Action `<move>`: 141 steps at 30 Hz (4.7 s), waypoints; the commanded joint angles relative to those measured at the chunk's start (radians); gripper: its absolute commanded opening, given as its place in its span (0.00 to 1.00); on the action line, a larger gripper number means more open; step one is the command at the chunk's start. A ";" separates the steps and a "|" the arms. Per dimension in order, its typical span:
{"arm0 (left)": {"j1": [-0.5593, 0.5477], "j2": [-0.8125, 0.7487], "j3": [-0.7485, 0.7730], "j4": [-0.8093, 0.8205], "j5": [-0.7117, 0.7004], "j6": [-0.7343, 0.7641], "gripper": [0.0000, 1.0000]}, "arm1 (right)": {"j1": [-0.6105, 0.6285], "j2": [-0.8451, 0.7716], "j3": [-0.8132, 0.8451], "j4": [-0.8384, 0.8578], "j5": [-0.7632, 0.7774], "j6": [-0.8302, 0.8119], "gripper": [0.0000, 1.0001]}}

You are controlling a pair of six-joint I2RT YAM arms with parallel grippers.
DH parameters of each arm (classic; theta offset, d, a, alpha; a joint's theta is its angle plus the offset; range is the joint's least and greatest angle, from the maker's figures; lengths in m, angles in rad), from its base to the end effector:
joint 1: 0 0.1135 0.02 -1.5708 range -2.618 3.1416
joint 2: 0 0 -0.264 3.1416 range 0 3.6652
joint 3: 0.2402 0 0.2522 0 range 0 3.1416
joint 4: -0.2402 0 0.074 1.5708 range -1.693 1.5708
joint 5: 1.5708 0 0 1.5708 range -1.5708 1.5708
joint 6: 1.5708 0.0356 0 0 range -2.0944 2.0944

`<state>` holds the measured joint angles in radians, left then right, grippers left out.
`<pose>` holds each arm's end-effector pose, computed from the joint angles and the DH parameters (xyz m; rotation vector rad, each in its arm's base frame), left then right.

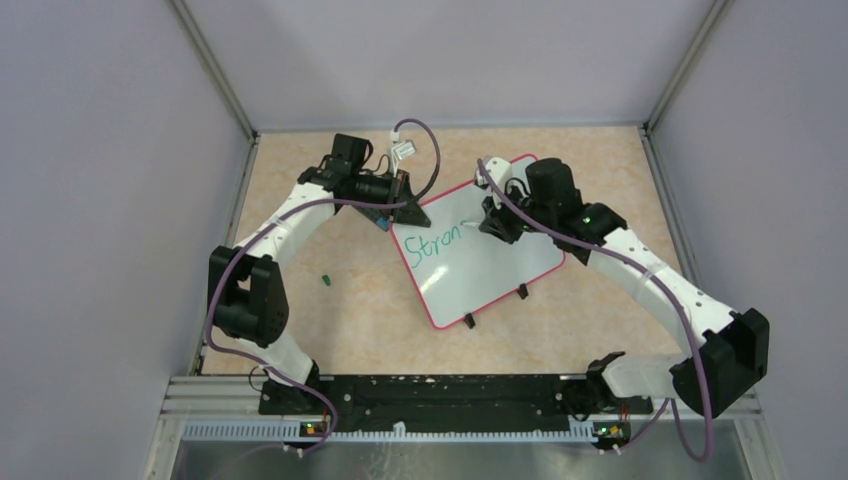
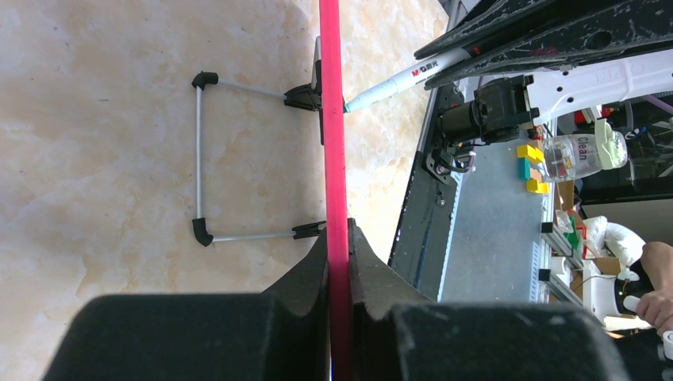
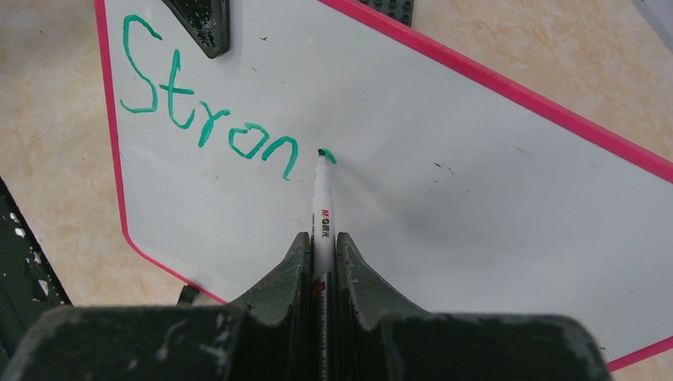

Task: Write a sentence on the whiteboard

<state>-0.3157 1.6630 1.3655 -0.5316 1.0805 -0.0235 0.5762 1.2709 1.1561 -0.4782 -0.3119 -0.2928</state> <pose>0.3300 -0.1408 0.2950 0.8295 2.1060 -1.4478 0.2303 0.1626 0.3370 -1.0762 1.8887 0.4999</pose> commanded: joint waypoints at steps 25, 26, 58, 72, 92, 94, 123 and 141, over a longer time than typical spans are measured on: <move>-0.032 0.005 -0.012 0.021 0.067 0.038 0.00 | -0.024 -0.013 0.024 0.043 0.083 -0.023 0.00; -0.032 0.005 -0.012 0.021 0.067 0.038 0.00 | -0.024 -0.010 0.030 0.045 0.086 -0.024 0.00; -0.033 0.006 -0.011 0.018 0.061 0.044 0.00 | -0.005 -0.056 -0.151 0.027 0.005 0.011 0.00; -0.032 0.003 -0.012 0.017 0.064 0.045 0.00 | 0.073 -0.018 -0.063 0.031 -0.001 0.041 0.00; -0.035 0.002 -0.016 0.009 0.055 0.076 0.00 | -0.028 -0.113 -0.002 -0.101 -0.186 0.027 0.00; -0.036 0.003 -0.015 0.006 0.052 0.080 0.00 | -0.055 -0.113 -0.001 -0.114 -0.216 0.015 0.00; -0.048 0.006 -0.008 -0.008 0.049 0.101 0.00 | -0.289 -0.086 -0.040 -0.071 -0.384 0.015 0.00; -0.057 0.009 -0.005 -0.011 0.044 0.100 0.00 | -0.228 -0.063 -0.040 0.008 -0.269 0.042 0.00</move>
<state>-0.3244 1.6634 1.3663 -0.5308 1.0836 0.0288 0.3275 1.2068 1.0992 -0.5175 -0.6067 -0.2584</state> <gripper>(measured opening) 0.114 0.090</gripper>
